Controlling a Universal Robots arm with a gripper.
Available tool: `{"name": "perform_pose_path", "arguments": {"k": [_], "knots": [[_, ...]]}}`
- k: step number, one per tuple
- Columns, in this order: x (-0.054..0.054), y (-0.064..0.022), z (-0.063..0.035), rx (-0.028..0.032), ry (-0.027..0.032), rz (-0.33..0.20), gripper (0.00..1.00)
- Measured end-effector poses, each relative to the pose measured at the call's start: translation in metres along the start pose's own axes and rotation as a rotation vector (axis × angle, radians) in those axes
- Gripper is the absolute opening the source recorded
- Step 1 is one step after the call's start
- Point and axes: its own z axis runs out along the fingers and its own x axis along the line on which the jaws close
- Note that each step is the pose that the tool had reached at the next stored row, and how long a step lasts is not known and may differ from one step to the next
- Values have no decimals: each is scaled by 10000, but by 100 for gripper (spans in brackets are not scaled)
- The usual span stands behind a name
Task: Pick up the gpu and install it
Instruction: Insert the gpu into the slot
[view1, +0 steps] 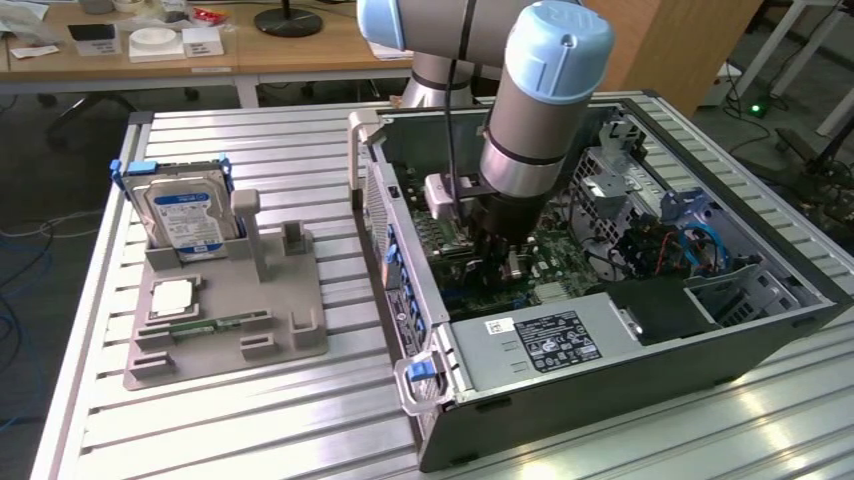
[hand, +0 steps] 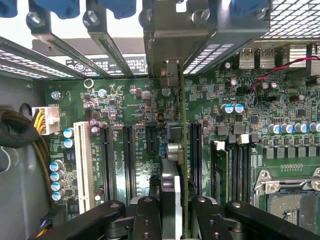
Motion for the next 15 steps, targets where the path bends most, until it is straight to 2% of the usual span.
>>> {"name": "perform_pose_path", "arguments": {"k": [2, 3, 8, 15], "knots": [[1, 0, 1, 8, 8, 1, 29], [2, -1, -4, 2, 19, -1, 35], [2, -2, -17, 1, 23, -4, 35], [-5, -3, -168, 2, 20, -3, 35]]}}
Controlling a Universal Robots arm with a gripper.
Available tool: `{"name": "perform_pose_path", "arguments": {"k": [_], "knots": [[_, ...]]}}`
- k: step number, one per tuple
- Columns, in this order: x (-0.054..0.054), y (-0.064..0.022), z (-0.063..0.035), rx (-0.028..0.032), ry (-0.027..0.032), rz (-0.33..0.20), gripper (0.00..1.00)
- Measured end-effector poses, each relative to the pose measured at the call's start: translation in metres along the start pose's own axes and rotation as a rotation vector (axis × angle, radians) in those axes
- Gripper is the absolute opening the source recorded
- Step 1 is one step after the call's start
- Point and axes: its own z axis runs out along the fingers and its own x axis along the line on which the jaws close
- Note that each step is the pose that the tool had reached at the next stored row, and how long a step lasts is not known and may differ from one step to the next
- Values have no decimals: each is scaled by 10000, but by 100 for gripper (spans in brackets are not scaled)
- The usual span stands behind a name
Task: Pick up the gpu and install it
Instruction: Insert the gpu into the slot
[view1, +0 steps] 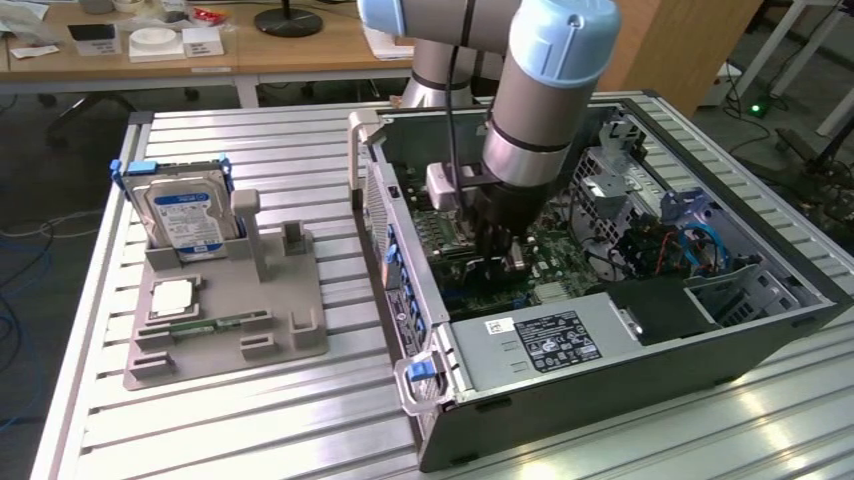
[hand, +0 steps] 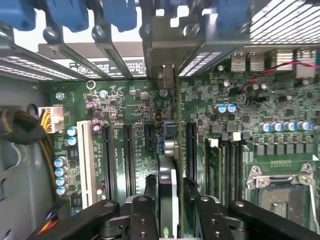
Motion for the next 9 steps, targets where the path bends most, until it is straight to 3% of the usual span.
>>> {"name": "perform_pose_path", "arguments": {"k": [9], "knots": [[-16, -4, -370, 8, -1, -1, 35]]}}
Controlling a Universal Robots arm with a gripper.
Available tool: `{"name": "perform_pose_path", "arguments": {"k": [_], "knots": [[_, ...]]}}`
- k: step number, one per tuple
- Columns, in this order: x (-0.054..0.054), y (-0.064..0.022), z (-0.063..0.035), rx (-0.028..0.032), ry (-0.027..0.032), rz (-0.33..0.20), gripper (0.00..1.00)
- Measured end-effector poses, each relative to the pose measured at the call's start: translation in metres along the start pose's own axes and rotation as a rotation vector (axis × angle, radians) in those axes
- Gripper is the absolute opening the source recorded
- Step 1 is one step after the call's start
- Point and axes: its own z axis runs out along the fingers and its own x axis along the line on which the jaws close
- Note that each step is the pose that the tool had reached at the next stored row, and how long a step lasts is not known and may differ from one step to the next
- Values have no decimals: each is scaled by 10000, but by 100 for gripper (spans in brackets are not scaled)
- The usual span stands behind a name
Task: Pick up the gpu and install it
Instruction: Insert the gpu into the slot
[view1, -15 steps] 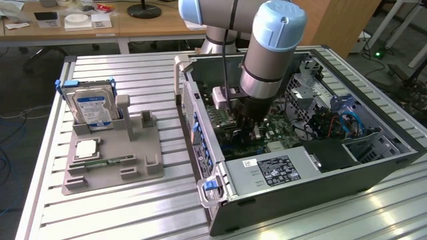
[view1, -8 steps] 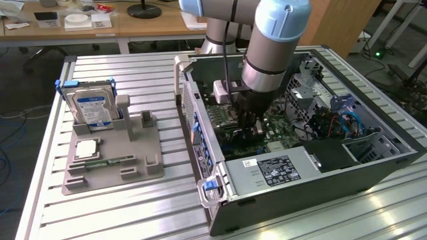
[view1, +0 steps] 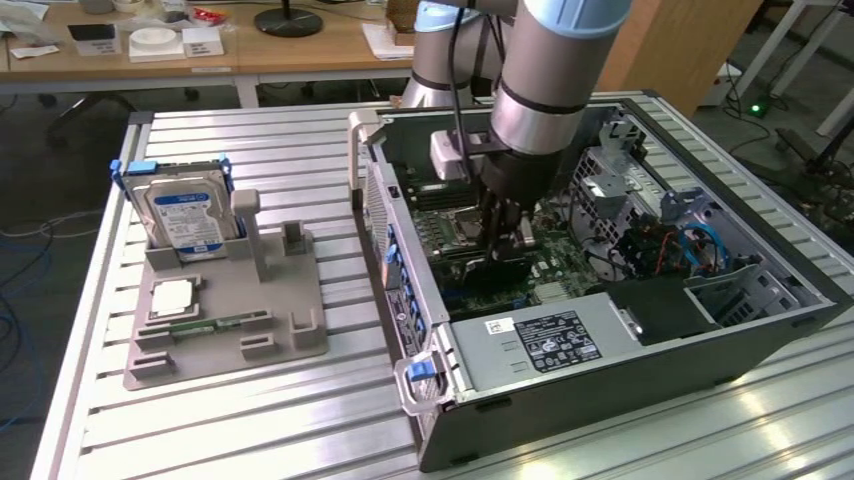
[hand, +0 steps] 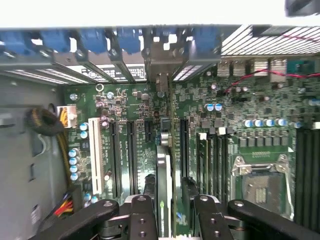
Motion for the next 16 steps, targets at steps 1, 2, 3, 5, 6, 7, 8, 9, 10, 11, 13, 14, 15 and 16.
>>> {"name": "perform_pose_path", "arguments": {"k": [1, 2, 3, 5, 6, 7, 8, 9, 10, 11, 13, 14, 15, 16], "knots": [[-1, 0, -37, 0, 0, 0, 35], [-3, -1, -77, 0, 1, 1, 35], [-5, -1, -110, 0, 0, 0, 35], [-5, -1, -119, 1, -1, 0, 35], [-5, -1, -119, 1, -1, 1, 35], [-5, -1, -119, 1, -1, 1, 34], [-5, -1, -119, 1, -1, 1, 27], [-5, -1, -119, 1, -1, 0, 27], [-5, -1, -120, 0, 0, 0, 22], [-5, -1, -120, 1, 0, 0, 16], [-5, -1, -120, 0, 0, 0, 10], [-5, -1, -120, 0, 0, 1, 10], [-5, -1, -120, 0, 1, 0, 11], [-5, -1, -120, 0, 0, 0, 11]]}}
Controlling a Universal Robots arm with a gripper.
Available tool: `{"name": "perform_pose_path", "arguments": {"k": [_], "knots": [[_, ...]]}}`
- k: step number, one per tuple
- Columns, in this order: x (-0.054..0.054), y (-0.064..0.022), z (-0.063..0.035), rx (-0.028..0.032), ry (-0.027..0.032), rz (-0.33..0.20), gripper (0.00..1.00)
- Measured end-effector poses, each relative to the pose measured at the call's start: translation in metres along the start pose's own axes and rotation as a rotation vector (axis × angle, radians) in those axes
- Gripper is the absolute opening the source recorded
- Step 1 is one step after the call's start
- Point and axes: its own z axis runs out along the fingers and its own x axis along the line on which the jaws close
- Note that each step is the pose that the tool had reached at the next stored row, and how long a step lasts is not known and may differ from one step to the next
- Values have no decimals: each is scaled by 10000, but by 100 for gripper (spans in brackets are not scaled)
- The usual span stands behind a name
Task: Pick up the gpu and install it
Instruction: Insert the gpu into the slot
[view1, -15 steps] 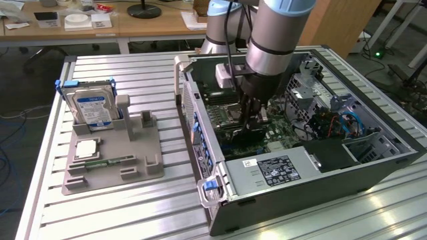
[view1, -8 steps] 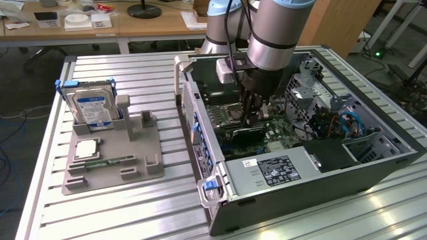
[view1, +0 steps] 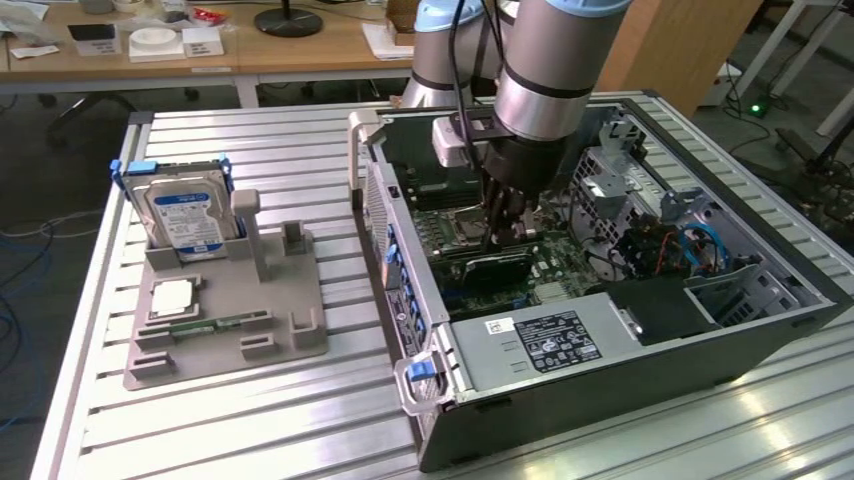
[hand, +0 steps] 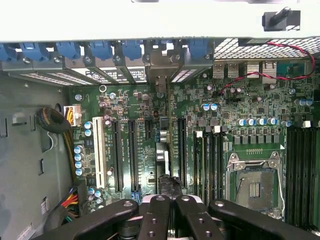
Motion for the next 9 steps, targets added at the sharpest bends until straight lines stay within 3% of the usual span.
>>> {"name": "perform_pose_path", "arguments": {"k": [9], "knots": [[0, 0, 0, 0, 0, 0, 11]]}}
